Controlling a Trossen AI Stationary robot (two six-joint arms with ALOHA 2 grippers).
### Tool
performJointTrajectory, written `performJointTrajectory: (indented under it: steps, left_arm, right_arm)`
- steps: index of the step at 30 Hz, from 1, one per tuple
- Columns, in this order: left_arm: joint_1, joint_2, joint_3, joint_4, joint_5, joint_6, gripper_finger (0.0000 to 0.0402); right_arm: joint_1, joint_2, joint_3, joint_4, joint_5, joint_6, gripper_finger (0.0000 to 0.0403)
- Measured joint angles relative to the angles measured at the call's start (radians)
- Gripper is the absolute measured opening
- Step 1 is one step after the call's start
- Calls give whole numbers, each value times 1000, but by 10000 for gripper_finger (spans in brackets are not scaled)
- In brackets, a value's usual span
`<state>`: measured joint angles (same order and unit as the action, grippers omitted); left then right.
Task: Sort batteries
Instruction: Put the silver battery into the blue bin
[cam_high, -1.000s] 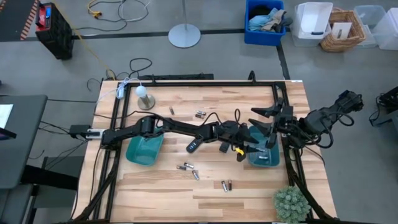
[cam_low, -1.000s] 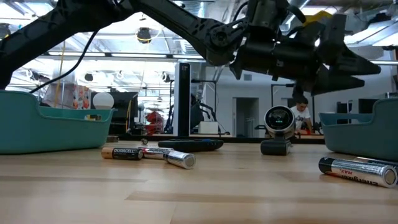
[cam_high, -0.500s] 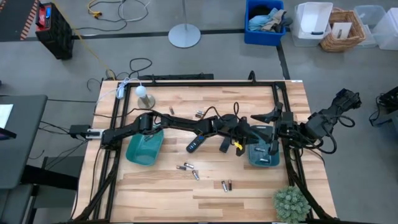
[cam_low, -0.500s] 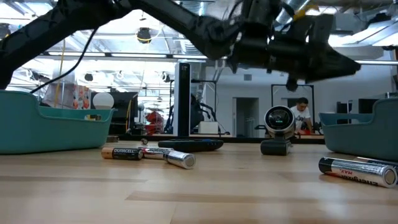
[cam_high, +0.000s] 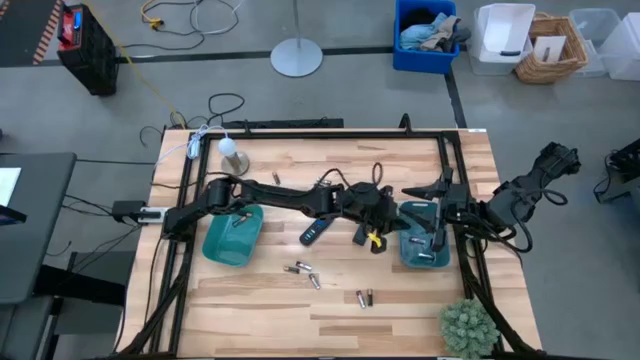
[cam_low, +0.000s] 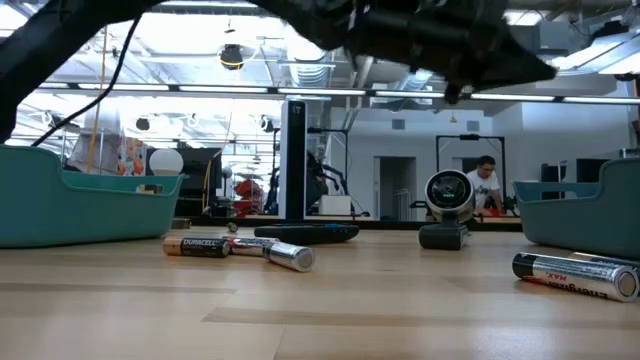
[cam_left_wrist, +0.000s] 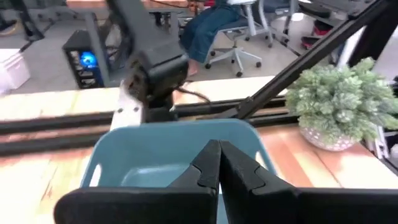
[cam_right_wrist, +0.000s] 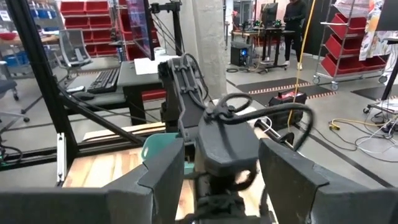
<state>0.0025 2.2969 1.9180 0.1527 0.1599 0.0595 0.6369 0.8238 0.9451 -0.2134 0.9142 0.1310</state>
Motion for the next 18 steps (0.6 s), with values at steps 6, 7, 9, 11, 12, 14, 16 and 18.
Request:
performJointTrajectory:
  steps: [6,7,9,11,12,14,16,18]
  left_arm:
    - [13,-238,-481,393,-95,-57,0]
    - [15,-289,-561,439,-118,-58,0]
    - [14,-387,-705,504,-171,-60,0]
    - [12,-478,-837,517,-232,-63,0]
    - [8,-521,-890,519,-262,-65,0]
    - [-3,-618,-998,525,-327,-68,0]
    - [-20,-713,-1094,547,-380,-68,0]
    - [-38,-804,-1187,554,-429,-73,0]
  right_arm:
    - [25,1,0,-18,0,3,221]
    - [23,4,0,-20,0,3,221]
    - [7,15,0,-28,0,9,221]
    - [-23,38,0,-44,0,35,221]
    - [-42,51,0,-59,0,52,221]
    - [-78,85,0,-84,-17,92,221]
    - [-118,126,0,-94,-59,135,221]
    - [-154,177,0,-89,-100,170,221]
